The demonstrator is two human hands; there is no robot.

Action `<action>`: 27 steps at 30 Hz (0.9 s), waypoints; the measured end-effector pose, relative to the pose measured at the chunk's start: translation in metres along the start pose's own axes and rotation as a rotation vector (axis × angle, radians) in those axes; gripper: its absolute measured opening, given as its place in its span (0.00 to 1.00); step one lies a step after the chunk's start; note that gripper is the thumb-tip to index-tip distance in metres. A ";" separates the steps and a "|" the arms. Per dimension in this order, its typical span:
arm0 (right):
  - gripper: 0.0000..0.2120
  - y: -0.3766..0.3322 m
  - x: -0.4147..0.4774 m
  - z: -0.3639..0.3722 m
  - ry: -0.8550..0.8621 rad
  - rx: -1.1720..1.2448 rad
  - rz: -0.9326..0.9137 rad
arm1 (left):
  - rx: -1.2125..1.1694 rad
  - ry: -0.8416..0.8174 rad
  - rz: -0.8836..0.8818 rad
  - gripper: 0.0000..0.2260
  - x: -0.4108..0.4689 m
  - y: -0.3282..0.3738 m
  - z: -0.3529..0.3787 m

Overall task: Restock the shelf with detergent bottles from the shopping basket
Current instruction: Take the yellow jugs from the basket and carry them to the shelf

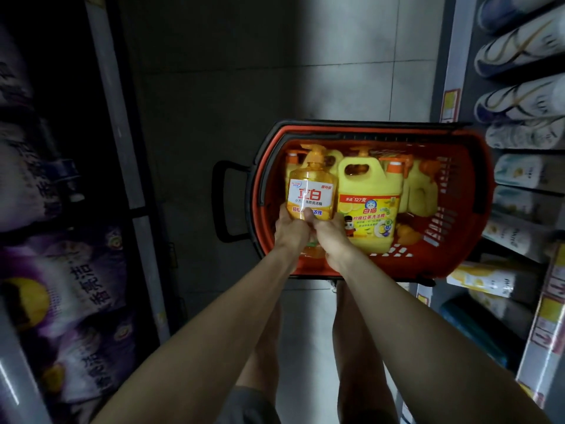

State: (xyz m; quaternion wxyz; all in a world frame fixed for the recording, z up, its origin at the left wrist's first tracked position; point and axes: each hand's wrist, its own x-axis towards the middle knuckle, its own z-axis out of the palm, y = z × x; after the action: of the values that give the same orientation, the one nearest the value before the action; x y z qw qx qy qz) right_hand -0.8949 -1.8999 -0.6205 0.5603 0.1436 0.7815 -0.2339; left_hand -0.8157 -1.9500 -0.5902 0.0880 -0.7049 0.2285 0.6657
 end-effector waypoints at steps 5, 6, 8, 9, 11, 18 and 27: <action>0.28 -0.010 -0.029 -0.027 -0.102 0.099 0.047 | -0.003 -0.140 0.051 0.32 -0.041 0.000 -0.002; 0.30 -0.012 -0.036 -0.033 -0.120 0.083 0.039 | -0.005 -0.152 0.060 0.32 -0.049 0.000 -0.002; 0.39 -0.017 -0.049 -0.049 -0.140 0.024 0.007 | -0.016 -0.167 0.083 0.33 -0.068 0.000 -0.003; 0.46 -0.021 -0.058 -0.056 -0.151 -0.002 -0.013 | -0.019 -0.174 0.100 0.34 -0.079 0.000 -0.004; 0.55 -0.029 -0.074 -0.070 -0.172 -0.027 -0.047 | -0.056 -0.172 0.110 0.36 -0.104 0.002 -0.009; 0.60 -0.067 -0.164 -0.118 -0.282 0.009 -0.181 | -0.229 -0.156 0.204 0.32 -0.193 0.034 -0.027; 0.64 -0.121 -0.311 -0.133 -0.345 0.092 -0.430 | -0.324 -0.367 0.430 0.24 -0.334 0.113 -0.059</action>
State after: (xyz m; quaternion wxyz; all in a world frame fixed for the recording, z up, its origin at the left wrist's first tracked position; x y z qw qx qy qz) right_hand -0.9584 -1.9213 -0.2676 0.6154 -0.0420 0.6758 -0.4035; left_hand -0.8153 -2.0068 -0.2375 -0.1281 -0.5137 0.2437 0.8126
